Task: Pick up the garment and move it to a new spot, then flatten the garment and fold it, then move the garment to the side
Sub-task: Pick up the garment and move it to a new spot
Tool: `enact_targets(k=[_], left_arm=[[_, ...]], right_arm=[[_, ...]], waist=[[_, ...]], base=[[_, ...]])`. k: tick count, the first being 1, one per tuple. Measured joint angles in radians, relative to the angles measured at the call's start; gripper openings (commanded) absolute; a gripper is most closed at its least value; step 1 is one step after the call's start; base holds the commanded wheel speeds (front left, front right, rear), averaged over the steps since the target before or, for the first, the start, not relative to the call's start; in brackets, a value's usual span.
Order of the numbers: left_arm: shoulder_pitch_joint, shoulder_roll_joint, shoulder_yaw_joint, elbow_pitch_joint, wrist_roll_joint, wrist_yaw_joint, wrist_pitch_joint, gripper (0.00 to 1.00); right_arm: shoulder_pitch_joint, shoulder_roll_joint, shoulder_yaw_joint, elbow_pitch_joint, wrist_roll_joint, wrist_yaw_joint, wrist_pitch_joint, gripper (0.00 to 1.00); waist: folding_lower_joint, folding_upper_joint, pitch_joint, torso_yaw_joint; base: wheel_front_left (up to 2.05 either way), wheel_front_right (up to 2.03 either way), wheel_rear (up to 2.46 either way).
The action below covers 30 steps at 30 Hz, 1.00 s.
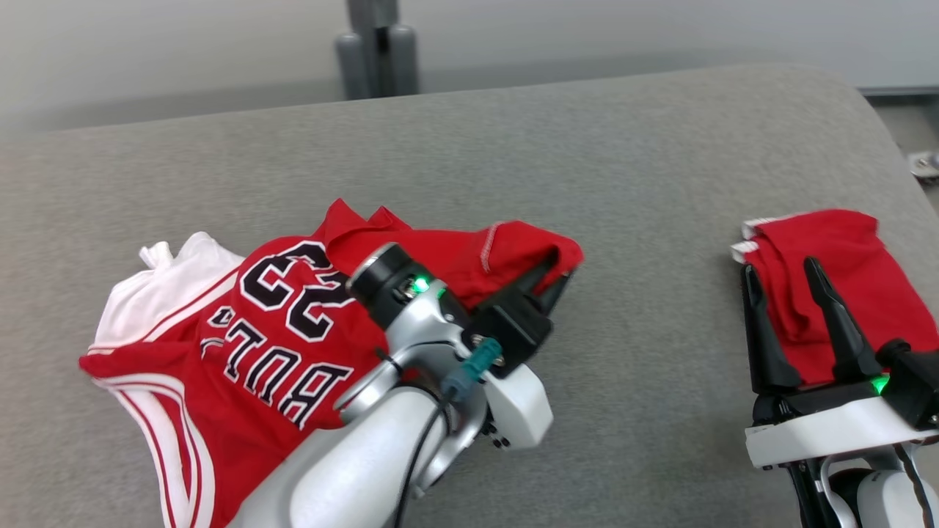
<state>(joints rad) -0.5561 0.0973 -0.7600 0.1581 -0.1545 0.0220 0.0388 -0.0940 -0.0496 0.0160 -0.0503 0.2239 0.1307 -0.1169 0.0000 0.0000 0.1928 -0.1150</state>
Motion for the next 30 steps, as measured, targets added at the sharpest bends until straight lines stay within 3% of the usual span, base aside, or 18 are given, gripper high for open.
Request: enact_targets(k=[7,13,14,15,16,24,30], left_arm=[[-0.016,-0.020,-0.090,0.085,0.005,-0.052,0.048,0.00],[-0.015,-0.026,-0.136,0.174,-0.008,-0.082,0.074,0.00],[-0.015,-0.027,-0.141,0.184,-0.014,-0.087,0.076,0.28],[-0.014,-0.027,-0.146,0.190,-0.018,-0.091,0.076,0.77],[-0.015,-0.029,-0.150,0.191,-0.023,-0.091,0.069,1.00],[-0.004,-0.040,-0.140,0.144,-0.096,-0.108,0.014,1.00],[0.009,-0.014,-0.050,0.047,-0.154,-0.060,-0.026,1.00]], right_arm=[[-0.011,0.000,0.006,0.044,0.043,0.000,-0.051,1.00],[-0.029,0.000,0.021,0.082,0.069,0.000,-0.085,1.00],[-0.033,0.000,0.020,0.089,0.069,0.000,-0.089,1.00],[-0.037,0.000,0.019,0.095,0.069,0.000,-0.093,1.00],[-0.042,0.000,0.015,0.098,0.069,0.000,-0.097,1.00],[-0.062,0.000,-0.011,0.108,0.044,0.000,-0.100,1.00],[-0.066,0.001,-0.033,0.090,0.006,0.000,-0.086,1.00]], waist=[[0.0000,0.0000,0.056,-0.117],[0.0000,0.0000,0.122,-0.173],[0.0000,0.0000,0.131,-0.178],[0.0000,0.0000,0.138,-0.181],[0.0000,0.0000,0.143,-0.181],[0.0000,0.0000,0.124,-0.129],[0.0000,0.0000,0.084,-0.065]], base=[[0.00,0.00,0.00],[0.00,0.00,0.00],[0.00,0.00,0.00],[0.00,0.00,0.00],[0.00,0.00,0.00],[0.00,0.00,0.00],[0.00,0.00,0.00]])
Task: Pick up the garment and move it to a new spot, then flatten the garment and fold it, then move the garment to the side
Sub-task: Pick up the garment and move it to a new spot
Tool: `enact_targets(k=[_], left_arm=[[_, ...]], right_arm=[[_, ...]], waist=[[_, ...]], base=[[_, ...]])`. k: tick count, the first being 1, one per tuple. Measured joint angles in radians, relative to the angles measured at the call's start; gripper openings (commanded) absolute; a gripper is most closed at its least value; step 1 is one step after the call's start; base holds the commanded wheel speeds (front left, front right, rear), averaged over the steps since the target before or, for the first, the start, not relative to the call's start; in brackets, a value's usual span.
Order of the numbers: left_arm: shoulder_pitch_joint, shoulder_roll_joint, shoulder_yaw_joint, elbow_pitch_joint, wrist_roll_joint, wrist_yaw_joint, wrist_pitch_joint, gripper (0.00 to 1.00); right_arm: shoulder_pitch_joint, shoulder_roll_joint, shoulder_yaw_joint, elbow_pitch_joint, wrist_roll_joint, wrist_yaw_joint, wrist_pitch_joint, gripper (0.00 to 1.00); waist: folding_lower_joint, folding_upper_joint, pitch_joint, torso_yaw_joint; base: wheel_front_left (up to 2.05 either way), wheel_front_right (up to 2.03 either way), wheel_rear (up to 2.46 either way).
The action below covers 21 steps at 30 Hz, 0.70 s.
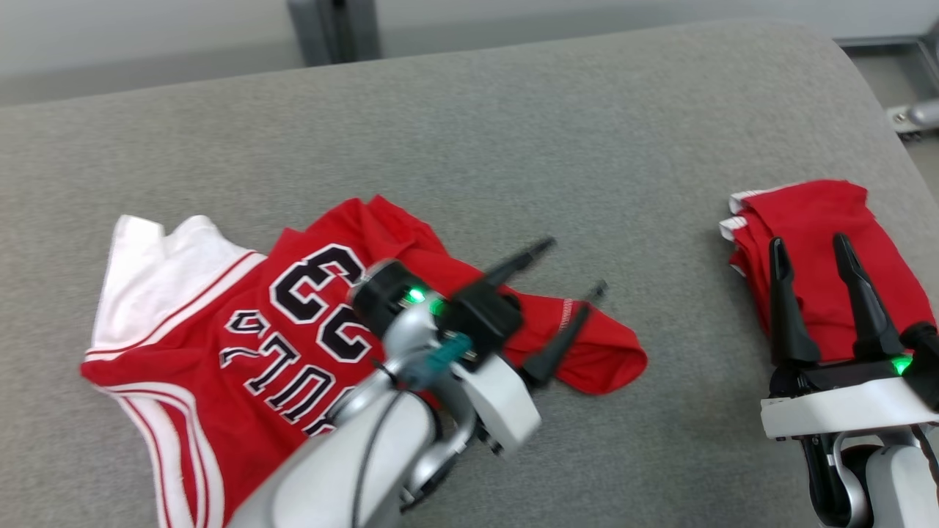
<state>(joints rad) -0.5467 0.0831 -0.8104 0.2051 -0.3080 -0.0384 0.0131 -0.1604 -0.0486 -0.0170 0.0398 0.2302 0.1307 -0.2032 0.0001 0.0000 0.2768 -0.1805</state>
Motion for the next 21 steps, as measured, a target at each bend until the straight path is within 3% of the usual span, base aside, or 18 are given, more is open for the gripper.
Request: enact_targets(k=[6,13,17,21], left_arm=[[0.032,0.053,0.165,-0.107,-0.035,0.128,-0.079,1.00],[0.106,0.124,0.353,-0.130,-0.073,0.261,-0.176,1.00],[0.197,0.182,0.449,-0.128,-0.097,0.318,-0.218,1.00],[0.281,0.213,0.489,-0.155,-0.108,0.332,-0.243,1.00]], right_arm=[[0.000,0.000,-0.009,-0.028,-0.025,0.000,0.028,1.00],[0.003,0.000,0.005,-0.038,-0.047,0.000,0.055,1.00],[0.022,0.001,0.022,-0.038,-0.053,0.000,0.073,1.00],[0.044,0.000,0.028,-0.035,-0.054,0.000,0.088,1.00]], waist=[[-0.0001,0.0000,-0.041,0.064],[0.0000,0.0000,-0.095,0.106],[0.0000,0.0000,-0.135,0.117],[-0.0001,0.0000,-0.167,0.120]], base=[[0.00,0.00,0.00],[0.00,0.00,0.00],[0.00,0.00,0.00],[0.00,0.00,0.00]])
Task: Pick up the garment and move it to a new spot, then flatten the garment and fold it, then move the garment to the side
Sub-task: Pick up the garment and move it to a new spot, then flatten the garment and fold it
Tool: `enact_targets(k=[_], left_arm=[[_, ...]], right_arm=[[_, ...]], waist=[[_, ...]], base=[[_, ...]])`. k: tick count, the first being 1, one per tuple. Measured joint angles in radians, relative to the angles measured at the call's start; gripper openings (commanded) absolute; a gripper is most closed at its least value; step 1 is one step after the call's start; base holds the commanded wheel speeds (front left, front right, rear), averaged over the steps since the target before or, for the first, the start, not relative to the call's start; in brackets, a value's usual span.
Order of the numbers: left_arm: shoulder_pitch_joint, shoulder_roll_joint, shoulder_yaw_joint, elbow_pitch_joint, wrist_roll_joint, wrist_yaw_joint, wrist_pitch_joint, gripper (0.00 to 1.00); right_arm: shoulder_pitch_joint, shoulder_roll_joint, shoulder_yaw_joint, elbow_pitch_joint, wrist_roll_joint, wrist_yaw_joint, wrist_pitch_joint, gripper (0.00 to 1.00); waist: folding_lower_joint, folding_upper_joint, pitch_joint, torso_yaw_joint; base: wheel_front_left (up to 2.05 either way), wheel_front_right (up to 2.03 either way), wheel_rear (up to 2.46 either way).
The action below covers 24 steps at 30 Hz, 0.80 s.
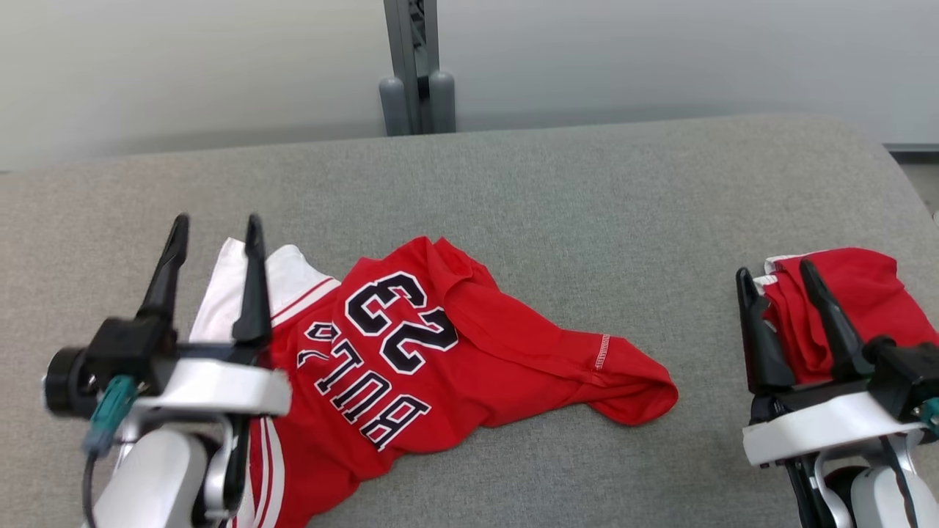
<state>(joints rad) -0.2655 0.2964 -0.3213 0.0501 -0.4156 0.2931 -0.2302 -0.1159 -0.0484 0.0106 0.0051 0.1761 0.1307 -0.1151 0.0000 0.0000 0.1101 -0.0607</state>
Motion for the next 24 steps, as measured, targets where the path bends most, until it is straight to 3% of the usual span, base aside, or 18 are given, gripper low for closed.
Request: enact_targets(k=[8,24], left_arm=[[0.142,0.038,0.066,-0.015,-0.029,-0.023,-0.026,1.00],[0.250,0.062,0.048,-0.010,-0.035,-0.034,-0.021,1.00]], right_arm=[[0.045,0.000,0.003,0.003,-0.010,0.000,0.023,1.00],[0.132,0.000,-0.001,-0.018,-0.017,0.000,0.044,1.00]], waist=[[0.0000,0.0000,-0.051,0.008],[0.0000,0.0000,-0.116,0.004]], base=[[0.00,0.00,0.00],[0.00,0.00,0.00]])
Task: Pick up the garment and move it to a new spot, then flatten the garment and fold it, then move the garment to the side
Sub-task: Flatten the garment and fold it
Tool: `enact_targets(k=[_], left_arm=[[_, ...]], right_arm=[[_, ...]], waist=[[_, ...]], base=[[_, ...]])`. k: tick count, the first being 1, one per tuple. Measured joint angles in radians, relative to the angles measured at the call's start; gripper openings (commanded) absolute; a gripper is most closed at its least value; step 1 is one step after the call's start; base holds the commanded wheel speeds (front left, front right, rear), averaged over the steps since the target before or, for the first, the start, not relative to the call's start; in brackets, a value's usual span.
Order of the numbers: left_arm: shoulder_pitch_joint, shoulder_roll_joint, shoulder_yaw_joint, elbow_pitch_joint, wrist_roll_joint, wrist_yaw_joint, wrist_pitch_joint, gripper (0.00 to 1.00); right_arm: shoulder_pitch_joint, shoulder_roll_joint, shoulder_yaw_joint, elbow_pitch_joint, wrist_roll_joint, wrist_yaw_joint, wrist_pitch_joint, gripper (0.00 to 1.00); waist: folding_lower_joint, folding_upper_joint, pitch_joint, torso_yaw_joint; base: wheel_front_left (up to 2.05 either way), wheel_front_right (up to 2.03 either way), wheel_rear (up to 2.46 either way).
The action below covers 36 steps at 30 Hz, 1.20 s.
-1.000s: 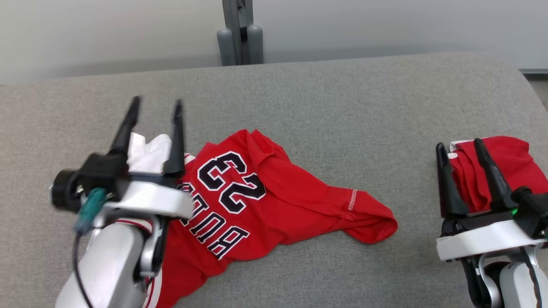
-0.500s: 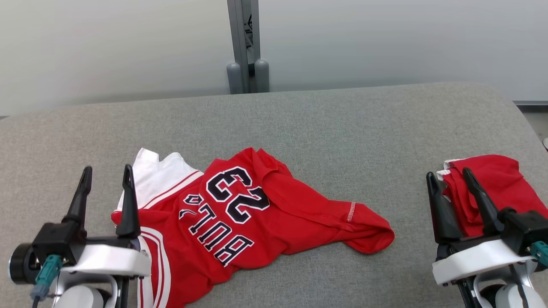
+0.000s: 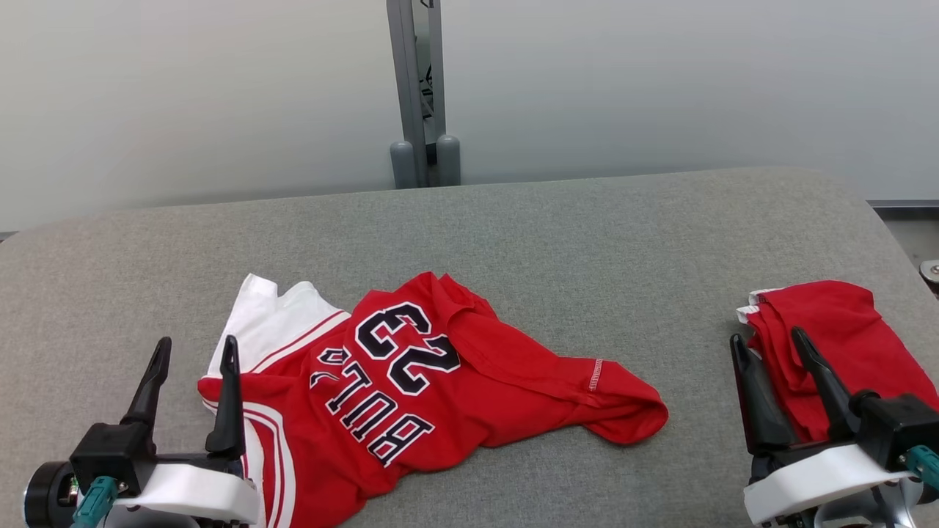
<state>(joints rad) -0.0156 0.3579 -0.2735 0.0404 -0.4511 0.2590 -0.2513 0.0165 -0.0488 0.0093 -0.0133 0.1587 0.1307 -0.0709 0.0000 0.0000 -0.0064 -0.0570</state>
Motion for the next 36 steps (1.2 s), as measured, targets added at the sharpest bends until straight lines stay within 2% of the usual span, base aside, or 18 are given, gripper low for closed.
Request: enact_targets(k=[32,36], left_arm=[[0.008,0.016,-0.030,-0.005,-0.009,0.011,0.045,1.00],[0.006,0.015,-0.037,-0.008,-0.008,0.012,0.049,1.00]], right_arm=[[0.000,0.000,0.002,-0.005,0.009,0.000,0.001,1.00],[-0.002,0.000,0.032,0.002,-0.004,0.000,0.009,1.00]], waist=[[0.0000,0.0000,-0.007,-0.006],[0.0000,0.0000,-0.006,0.005]], base=[[0.00,0.00,0.00],[0.00,0.00,0.00]])
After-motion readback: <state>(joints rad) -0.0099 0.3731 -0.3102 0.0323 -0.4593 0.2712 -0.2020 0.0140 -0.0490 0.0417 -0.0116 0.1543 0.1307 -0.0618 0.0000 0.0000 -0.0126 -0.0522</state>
